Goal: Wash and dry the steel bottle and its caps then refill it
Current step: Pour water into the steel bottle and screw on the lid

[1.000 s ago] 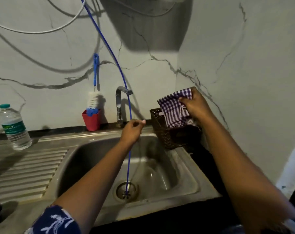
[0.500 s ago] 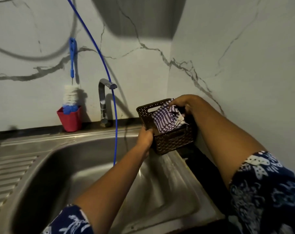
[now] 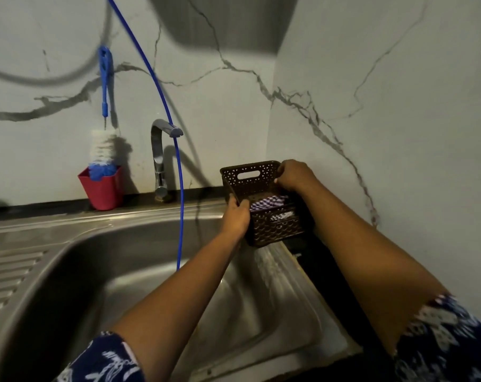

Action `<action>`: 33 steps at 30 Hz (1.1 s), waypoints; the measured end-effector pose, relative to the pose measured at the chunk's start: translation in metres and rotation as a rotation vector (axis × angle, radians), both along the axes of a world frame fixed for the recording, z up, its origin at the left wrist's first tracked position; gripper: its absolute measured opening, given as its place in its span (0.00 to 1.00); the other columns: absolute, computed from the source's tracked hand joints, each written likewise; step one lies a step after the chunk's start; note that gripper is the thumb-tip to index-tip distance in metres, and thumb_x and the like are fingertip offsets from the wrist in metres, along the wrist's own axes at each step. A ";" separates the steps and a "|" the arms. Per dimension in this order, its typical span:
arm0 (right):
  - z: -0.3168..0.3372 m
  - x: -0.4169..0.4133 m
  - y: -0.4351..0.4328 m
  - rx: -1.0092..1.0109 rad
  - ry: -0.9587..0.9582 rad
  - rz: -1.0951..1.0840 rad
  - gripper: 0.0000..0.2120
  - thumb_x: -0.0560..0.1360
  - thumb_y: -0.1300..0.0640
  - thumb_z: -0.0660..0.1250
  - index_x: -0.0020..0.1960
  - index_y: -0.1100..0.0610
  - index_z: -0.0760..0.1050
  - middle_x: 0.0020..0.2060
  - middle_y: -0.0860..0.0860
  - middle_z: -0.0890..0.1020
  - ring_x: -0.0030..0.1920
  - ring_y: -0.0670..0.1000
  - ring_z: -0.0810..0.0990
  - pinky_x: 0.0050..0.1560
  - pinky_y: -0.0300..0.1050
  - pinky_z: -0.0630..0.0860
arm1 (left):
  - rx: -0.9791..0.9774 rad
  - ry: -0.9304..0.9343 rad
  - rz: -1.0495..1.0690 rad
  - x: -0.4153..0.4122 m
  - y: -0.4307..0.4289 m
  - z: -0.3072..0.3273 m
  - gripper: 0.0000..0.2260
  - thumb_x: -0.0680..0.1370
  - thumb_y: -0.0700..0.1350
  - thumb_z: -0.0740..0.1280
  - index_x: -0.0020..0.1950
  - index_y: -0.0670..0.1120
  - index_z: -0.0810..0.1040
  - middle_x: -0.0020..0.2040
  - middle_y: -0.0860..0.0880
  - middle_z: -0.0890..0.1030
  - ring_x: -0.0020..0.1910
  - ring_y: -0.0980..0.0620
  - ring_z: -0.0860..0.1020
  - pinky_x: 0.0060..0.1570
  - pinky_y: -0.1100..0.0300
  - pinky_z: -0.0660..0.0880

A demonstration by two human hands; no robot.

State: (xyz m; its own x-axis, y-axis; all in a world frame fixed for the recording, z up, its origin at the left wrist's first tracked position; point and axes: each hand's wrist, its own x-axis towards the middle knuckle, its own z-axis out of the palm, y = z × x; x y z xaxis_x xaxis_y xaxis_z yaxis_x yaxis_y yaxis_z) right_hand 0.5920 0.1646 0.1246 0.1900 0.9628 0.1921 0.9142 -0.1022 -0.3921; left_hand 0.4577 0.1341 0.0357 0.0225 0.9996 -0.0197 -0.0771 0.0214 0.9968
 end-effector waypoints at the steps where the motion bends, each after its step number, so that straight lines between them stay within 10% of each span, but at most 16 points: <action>1: -0.006 0.004 -0.008 0.085 0.032 0.008 0.15 0.75 0.58 0.66 0.62 0.58 0.75 0.58 0.56 0.78 0.57 0.56 0.77 0.55 0.45 0.72 | -0.002 0.014 0.001 0.001 0.001 0.001 0.16 0.80 0.48 0.58 0.68 0.55 0.68 0.60 0.45 0.79 0.56 0.44 0.78 0.61 0.45 0.73; 13: -0.032 -0.073 -0.100 0.532 0.346 0.287 0.09 0.74 0.64 0.67 0.54 0.58 0.80 0.50 0.53 0.83 0.52 0.49 0.79 0.53 0.34 0.70 | 0.217 0.502 0.058 -0.103 -0.098 0.053 0.23 0.77 0.53 0.67 0.69 0.46 0.71 0.65 0.46 0.76 0.62 0.49 0.75 0.62 0.58 0.71; 23: -0.066 -0.262 -0.166 0.329 0.606 0.663 0.06 0.73 0.67 0.68 0.49 0.61 0.80 0.44 0.52 0.82 0.47 0.47 0.78 0.51 0.35 0.73 | 0.374 1.074 0.626 -0.340 -0.272 0.051 0.19 0.74 0.61 0.62 0.59 0.53 0.79 0.54 0.49 0.82 0.47 0.47 0.81 0.51 0.55 0.75; 28: -0.085 -0.335 -0.181 0.193 0.670 0.762 0.07 0.73 0.69 0.67 0.50 0.64 0.79 0.45 0.52 0.81 0.46 0.46 0.77 0.46 0.22 0.69 | 0.353 1.146 0.895 -0.437 -0.313 0.020 0.09 0.77 0.47 0.67 0.56 0.51 0.80 0.52 0.44 0.82 0.45 0.42 0.79 0.46 0.51 0.74; 33: -0.098 -0.398 -0.171 0.065 0.695 0.785 0.06 0.73 0.68 0.68 0.48 0.59 0.79 0.45 0.52 0.81 0.45 0.47 0.78 0.45 0.29 0.72 | 0.151 1.243 0.985 -0.520 -0.310 -0.013 0.13 0.78 0.46 0.64 0.61 0.48 0.78 0.58 0.42 0.80 0.58 0.39 0.76 0.55 0.46 0.73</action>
State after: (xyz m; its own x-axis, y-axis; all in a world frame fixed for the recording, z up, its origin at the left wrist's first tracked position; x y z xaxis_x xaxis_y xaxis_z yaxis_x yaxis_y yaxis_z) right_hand 0.1944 -0.0065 0.0263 -0.3948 0.8550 0.3362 0.2864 0.4623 -0.8392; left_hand -0.0620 -0.1755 0.0227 -0.5592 0.6072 0.5644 0.8266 0.3564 0.4356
